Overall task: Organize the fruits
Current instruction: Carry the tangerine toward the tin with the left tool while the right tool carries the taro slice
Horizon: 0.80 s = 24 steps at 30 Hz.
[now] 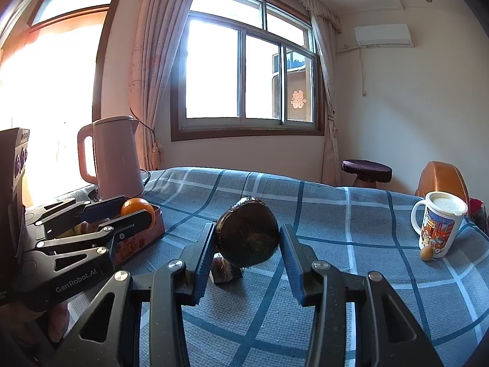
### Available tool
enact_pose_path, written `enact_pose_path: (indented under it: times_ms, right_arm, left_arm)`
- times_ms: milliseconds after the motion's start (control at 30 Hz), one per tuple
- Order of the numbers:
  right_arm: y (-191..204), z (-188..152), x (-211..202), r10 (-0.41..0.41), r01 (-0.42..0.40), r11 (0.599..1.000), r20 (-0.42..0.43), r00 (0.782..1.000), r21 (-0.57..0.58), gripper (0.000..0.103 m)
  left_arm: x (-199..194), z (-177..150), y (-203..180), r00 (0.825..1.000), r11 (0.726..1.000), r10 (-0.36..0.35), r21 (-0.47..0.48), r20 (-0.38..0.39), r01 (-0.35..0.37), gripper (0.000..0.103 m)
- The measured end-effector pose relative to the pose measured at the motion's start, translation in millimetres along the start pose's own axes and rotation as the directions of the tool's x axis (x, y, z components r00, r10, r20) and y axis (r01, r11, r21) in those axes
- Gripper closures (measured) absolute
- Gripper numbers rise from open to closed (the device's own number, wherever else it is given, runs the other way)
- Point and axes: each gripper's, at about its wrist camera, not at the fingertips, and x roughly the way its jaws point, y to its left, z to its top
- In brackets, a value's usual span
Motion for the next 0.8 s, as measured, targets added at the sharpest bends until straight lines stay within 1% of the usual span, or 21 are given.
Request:
enact_pose_path:
  times_ms: [200, 500, 800]
  right_arm:
    - [4.0, -0.7, -0.8, 0.003, -0.003, 1.0, -0.007, 1.0, -0.007, 0.058]
    - [21.3, -0.3, 4.2, 0.012, -0.013, 1.0, -0.047, 0.999, -0.027, 0.058]
    - [42.2, 6.2, 12.1, 0.052, -0.055, 0.998, -0.077, 0.996, -0.032, 0.058]
  left_arm:
    - [-2.5, -1.3, 0.3, 1.0, 1.0, -0.001, 0.001, -0.005, 0.001, 0.062]
    - [-9.3, -5.0, 11.2, 1.0, 1.0, 0.004, -0.01, -0.019, -0.004, 0.062]
    - [-13.8, -9.0, 37.0, 0.998, 0.998, 0.049, -0.036, -0.037, -0.05, 0.062]
